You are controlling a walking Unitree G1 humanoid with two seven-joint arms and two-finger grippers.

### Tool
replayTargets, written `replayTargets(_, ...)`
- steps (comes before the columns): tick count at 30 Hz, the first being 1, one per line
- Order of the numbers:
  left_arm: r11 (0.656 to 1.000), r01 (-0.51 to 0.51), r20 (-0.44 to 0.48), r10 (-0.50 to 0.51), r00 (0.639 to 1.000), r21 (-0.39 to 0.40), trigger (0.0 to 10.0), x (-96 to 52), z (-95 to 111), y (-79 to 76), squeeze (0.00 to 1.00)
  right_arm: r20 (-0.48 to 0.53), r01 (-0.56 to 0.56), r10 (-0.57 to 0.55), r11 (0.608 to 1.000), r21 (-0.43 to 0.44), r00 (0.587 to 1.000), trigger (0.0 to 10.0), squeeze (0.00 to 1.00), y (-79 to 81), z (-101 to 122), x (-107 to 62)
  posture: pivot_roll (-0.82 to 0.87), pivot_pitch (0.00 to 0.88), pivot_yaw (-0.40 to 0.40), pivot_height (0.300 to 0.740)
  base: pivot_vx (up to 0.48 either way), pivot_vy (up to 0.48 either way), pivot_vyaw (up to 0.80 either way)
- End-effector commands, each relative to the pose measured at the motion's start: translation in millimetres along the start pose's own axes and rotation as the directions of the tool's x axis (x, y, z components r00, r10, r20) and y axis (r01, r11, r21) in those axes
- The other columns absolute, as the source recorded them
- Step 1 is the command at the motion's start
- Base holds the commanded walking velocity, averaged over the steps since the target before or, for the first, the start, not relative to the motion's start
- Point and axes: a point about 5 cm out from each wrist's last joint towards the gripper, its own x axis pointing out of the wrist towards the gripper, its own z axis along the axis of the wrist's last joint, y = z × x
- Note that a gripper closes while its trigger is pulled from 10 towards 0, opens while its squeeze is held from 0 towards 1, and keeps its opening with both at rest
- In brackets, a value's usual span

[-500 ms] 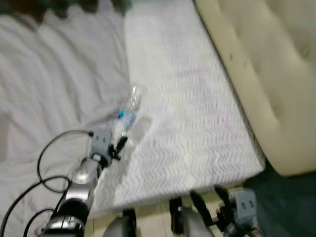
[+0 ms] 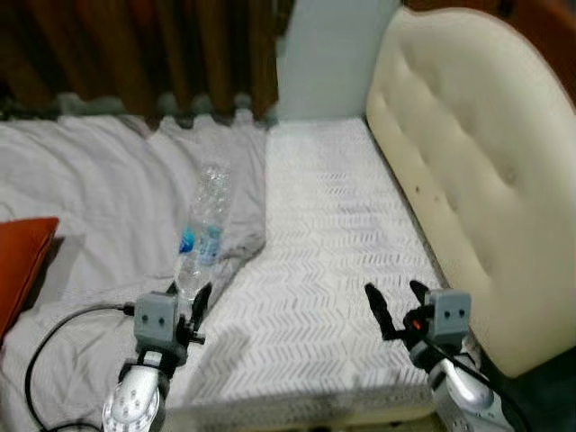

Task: Clean up the room

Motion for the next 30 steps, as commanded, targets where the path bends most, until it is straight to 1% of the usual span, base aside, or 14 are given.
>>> replayTargets(1, 0.996, -0.074, -0.010, 0.074, 0.997, -0.057, 10.0, -0.1, 6, 1.1, 0.00, -0.001, 0.112, -0.112, 0.994, 0.004, 0.994, 10.0, 0.00, -18.8, -7, -4.2, 0.14, 0.000, -0.093, 0.740, 0.000, 0.000, 0.00)
replayTargets(2, 0.996, -0.074, -0.010, 0.074, 0.997, -0.057, 10.0, -0.1, 6, 1.1, 0.00, -0.001, 0.112, -0.112, 0.994, 0.004, 0.994, 10.0, 0.00, -18.8, -7, -4.2, 0.14, 0.000, -0.093, 0.740, 0.000, 0.000, 0.00)
replayTargets(3, 0.996, -0.079, -0.039, 0.078, 0.996, -0.031, 10.0, 8.4, 5, -1.9, 0.00, -0.013, 0.130, -0.130, 0.991, 0.008, 0.991, 10.0, 0.00, -21.1, -12, 0.6, 0.13, 0.000, -0.087, 0.740, 0.000, 0.000, 0.00)
replayTargets(4, 0.998, -0.059, -0.041, 0.058, 0.997, -0.011, 10.0, 12.8, 6, -4.6, 0.00, -0.018, 0.119, -0.119, 0.993, 0.006, 0.993, 10.0, 0.00, -19.3, -14, 3.7, 0.13, 0.000, -0.085, 0.740, 0.000, 0.000, 0.00)
replayTargets(5, 0.998, -0.059, -0.041, 0.058, 0.997, -0.011, 10.0, 12.8, 6, -4.6, 0.00, -0.018, 0.119, -0.119, 0.993, 0.006, 0.993, 10.0, 0.00, -19.3, -14, 3.7, 0.13, 0.000, -0.085, 0.740, 0.000, 0.000, 0.00)
replayTargets(6, 0.999, -0.052, -0.044, 0.052, 0.998, 0.005, 10.0, 17.4, 7, -5.8, 0.00, -0.025, 0.105, -0.104, 0.994, 0.016, 0.994, 10.0, 0.00, -16.7, -14, 6.9, 0.13, 0.000, -0.080, 0.740, 0.000, 0.000, 0.00)
replayTargets(7, 0.999, -0.029, -0.053, 0.030, 0.998, 0.015, 10.0, 23.3, 8, -7.7, 0.00, -0.038, 0.072, -0.071, 0.997, 0.023, 0.997, 10.0, 0.00, -10.9, -16, 12.3, 0.12, 0.000, -0.073, 0.740, 0.000, 0.000, 0.56)
replayTargets(10, 0.999, -0.033, -0.068, 0.034, 0.997, 0.015, 10.0, 25.3, 8, -7.4, 0.00, -0.043, 0.062, -0.060, 0.998, 0.031, 0.997, 10.0, 0.00, -8.7, -17, 14.6, 0.12, 0.000, -0.071, 0.740, 0.000, 0.000, 0.72)
replayTargets(13, 1.000, -0.009, -0.089, 0.012, 0.996, 0.026, 10.0, 25.2, 8, -11.8, 0.00, -0.062, 0.053, -0.051, 0.998, 0.032, 0.997, 10.0, 0.00, -7.6, -22, 14.5, 0.11, 0.000, -0.062, 0.740, 0.000, 0.000, 0.77)
replayTargets(21, 0.999, 0.007, -0.115, -0.003, 0.993, 0.033, 10.0, 24.2, 5, -16.1, 0.00, -0.094, 0.004, -0.002, 1.000, 0.023, 0.996, 10.0, 0.00, -6.0, -30, 12.8, 0.10, 0.000, -0.057, 0.740, 0.000, 0.000, 0.74)
replayTargets(25, 0.999, 0.004, -0.115, 0.001, 0.993, 0.040, 10.0, 19.1, 4, -20.5, 0.00, -0.109, -0.012, 0.015, 1.000, 0.027, 0.994, 10.0, 0.00, -5.1, -33, 10.9, 0.11, 0.000, -0.066, 0.740, 0.000, -0.480, 0.69)
replayTargets(26, 1.000, -0.004, -0.122, 0.008, 0.992, 0.031, 10.0, 15.2, 2, -20.5, 0.00, -0.123, -0.034, 0.037, 0.999, 0.022, 0.992, 10.0, 0.00, -3.6, -35, 9.1, 0.12, 0.000, -0.076, 0.740, 0.000, -0.480, 0.69)
replayTargets(29, 0.999, -0.019, -0.133, 0.023, 0.991, 0.028, 10.0, 11.4, -1, -19.1, 0.00, -0.134, -0.050, 0.052, 0.999, 0.018, 0.990, 10.0, 0.00, -3.4, -38, 8.2, 0.12, 0.000, -0.086, 0.740, 0.000, -0.480, 0.69)
replayTargets(30, 0.998, -0.056, -0.151, 0.051, 0.987, -0.029, 10.0, 7.2, -5, -15.6, 0.00, -0.140, -0.060, 0.062, 0.998, 0.017, 0.988, 10.0, 0.00, -3.2, -39, 8.3, 0.13, 0.000, -0.097, 0.740, 0.000, 0.000, 0.69)
